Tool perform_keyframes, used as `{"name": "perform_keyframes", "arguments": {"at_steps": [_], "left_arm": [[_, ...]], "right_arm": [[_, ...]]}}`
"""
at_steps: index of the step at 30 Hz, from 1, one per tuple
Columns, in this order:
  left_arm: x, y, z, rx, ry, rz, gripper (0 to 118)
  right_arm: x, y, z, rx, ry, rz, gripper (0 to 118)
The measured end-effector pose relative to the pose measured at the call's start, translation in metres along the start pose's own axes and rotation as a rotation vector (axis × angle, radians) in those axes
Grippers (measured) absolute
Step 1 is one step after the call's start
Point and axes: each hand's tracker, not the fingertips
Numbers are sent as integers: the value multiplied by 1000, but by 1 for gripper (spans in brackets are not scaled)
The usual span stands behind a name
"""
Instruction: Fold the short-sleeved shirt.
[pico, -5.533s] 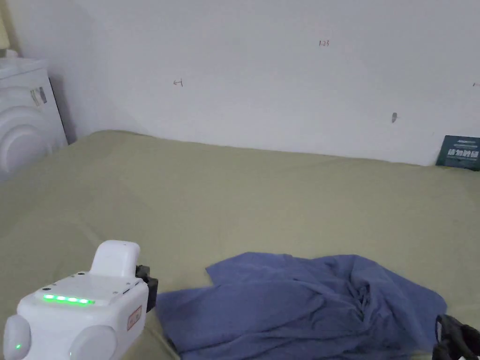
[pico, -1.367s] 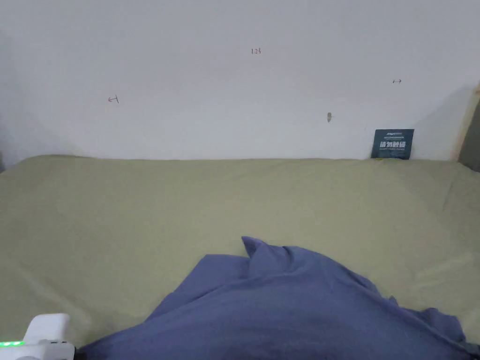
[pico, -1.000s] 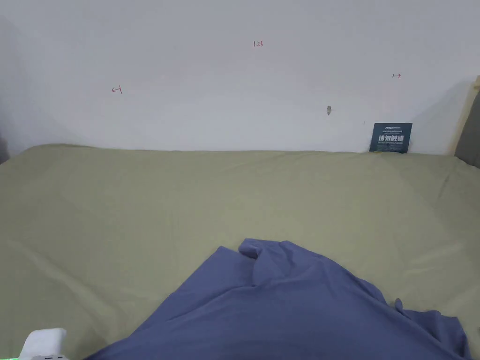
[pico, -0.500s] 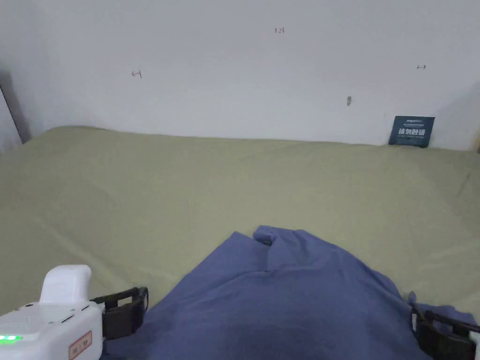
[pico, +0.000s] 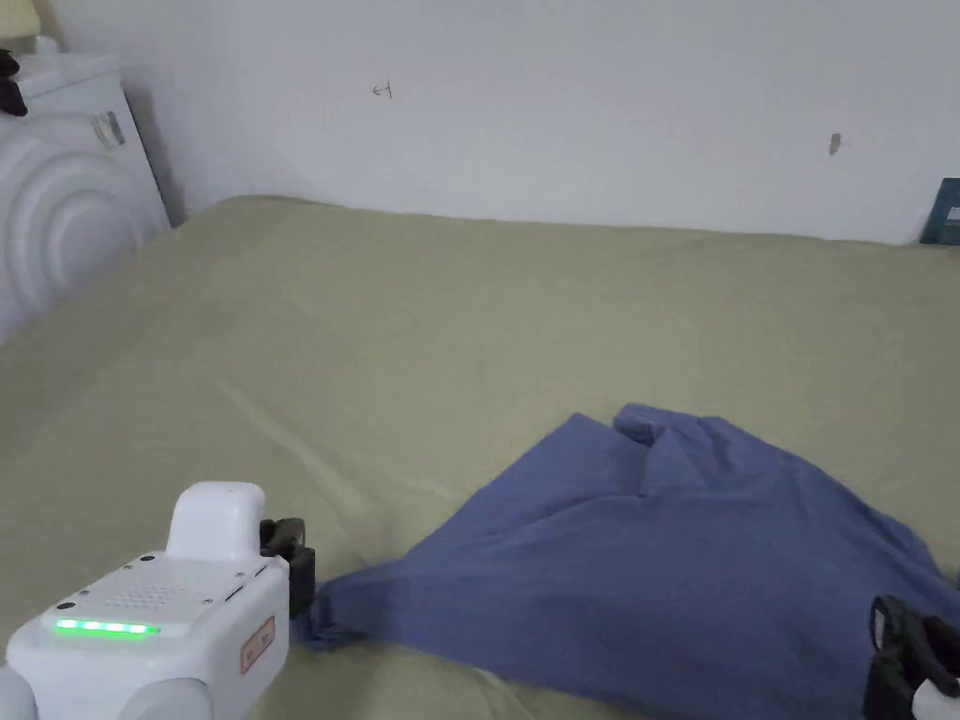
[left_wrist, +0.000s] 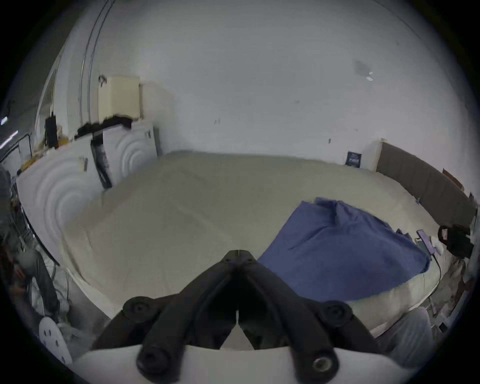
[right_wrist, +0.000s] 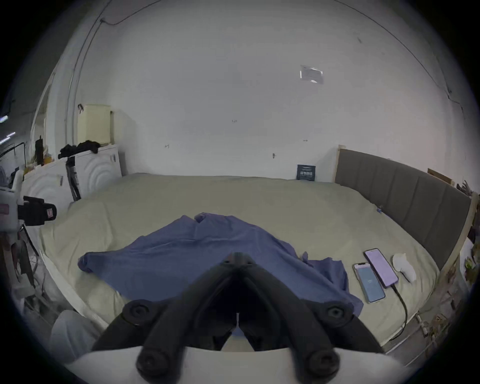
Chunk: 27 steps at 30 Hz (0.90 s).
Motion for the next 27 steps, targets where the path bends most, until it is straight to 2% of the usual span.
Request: {"name": "perform_keyframes", "arguments": {"at_steps": [5, 8, 9, 10, 11, 12, 15, 17, 18, 19, 20, 21, 22, 23, 24, 25, 27], "left_arm": [[-36, -17, -54, -217, -64, 74, 0], [-55, -20, -94, -288, -127, 112, 6], [-57, -20, -105, -313, -136, 79, 33], [-58, -23, -120, -346, -144, 57, 92], [-59, -25, -133, -375, -148, 50, 118], [-39, -22, -123, -351, -147, 43, 116], [-28, -29, -149, -386, -99, 6, 115], [-14, -7, -125, -410, -67, -20, 112], [-8, -7, -126, -430, -59, -39, 102], [-1, -7, -121, -460, -77, -45, 83], [-23, -23, -149, -432, -50, -45, 82], [-22, -20, -142, -415, -61, -54, 67], [-22, -18, -137, -404, -81, -57, 18], [-23, -17, -134, -384, -100, -47, 1], [-37, -21, -146, -361, -159, 12, 1], [-38, -21, -150, -416, -146, 11, 1], [-38, -25, -154, -403, -142, -8, 1]], "right_arm": [[-10, -12, -15, -80, 39, 9, 2], [-13, -19, -25, -123, 48, 25, 2], [-13, -21, -29, -136, 54, 30, 2], [-17, -22, -30, -147, 58, 34, 2], [-17, -24, -33, -161, 61, 38, 2], [-16, -26, -36, -172, 62, 42, 2], [-18, -28, -42, -197, 62, 42, 2], [-15, -30, -48, -219, 63, 34, 2], [-17, -31, -48, -224, 63, 32, 2], [-16, -31, -50, -229, 64, 31, 2], [-15, -32, -52, -237, 67, 32, 2], [-13, -32, -55, -242, 68, 33, 2], [-11, -32, -56, -247, 64, 31, 2], [-8, -32, -60, -251, 64, 25, 2], [-3, -31, -67, -264, 64, 14, 2], [2, -29, -75, -273, 60, 4, 2], [12, -22, -89, -278, 60, -1, 2]]}}
